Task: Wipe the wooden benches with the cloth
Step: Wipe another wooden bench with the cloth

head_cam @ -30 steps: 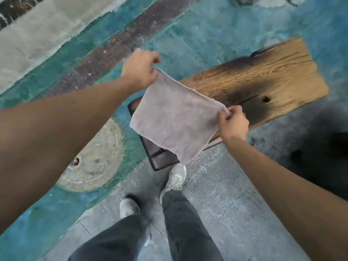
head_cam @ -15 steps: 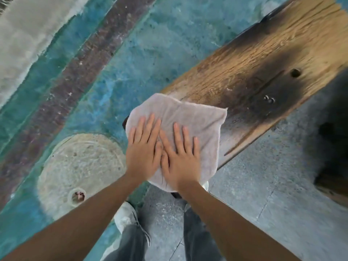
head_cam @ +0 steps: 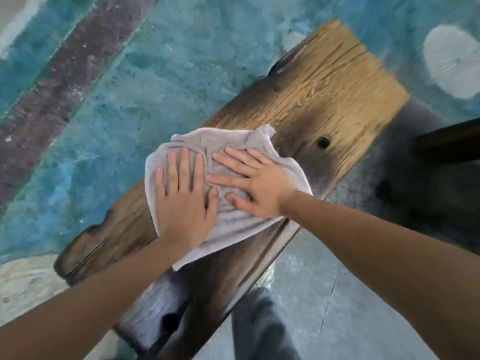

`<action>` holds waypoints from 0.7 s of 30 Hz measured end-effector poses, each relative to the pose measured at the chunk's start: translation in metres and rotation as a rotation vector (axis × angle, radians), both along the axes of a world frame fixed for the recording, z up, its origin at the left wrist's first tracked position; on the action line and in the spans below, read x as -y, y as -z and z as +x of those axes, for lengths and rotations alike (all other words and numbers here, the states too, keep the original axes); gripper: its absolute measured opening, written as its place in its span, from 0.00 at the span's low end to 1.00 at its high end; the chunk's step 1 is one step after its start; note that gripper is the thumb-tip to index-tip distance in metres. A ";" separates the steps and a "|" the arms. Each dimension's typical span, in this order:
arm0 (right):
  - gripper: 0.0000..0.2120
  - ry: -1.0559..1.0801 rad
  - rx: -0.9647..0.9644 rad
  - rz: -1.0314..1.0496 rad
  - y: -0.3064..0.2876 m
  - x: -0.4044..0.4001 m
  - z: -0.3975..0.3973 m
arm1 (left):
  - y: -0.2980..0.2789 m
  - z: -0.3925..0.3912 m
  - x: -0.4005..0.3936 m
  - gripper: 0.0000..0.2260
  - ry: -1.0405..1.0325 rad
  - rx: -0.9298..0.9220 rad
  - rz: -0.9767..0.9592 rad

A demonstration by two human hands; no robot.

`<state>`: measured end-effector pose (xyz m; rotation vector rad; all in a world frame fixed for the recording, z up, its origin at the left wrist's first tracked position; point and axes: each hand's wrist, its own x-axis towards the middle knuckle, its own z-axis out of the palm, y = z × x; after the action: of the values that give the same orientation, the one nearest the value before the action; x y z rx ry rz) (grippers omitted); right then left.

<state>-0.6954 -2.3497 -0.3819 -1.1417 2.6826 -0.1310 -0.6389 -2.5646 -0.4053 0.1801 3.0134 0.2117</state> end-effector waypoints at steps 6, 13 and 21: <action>0.26 0.205 -0.045 0.024 0.004 -0.129 -0.132 | -0.002 -0.157 -0.142 0.32 0.016 -0.043 0.047; 0.26 1.183 -0.057 -0.100 0.017 -0.189 -0.207 | -0.009 -0.330 -0.297 0.29 0.198 0.021 0.051; 0.26 1.611 -0.049 -0.143 0.015 -0.175 -0.168 | -0.018 -0.333 -0.315 0.26 0.639 0.027 -0.002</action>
<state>-0.8633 -2.1743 -0.3967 1.1999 2.8594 -0.5062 -0.9719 -2.2496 -0.3873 1.0931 2.7487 0.1434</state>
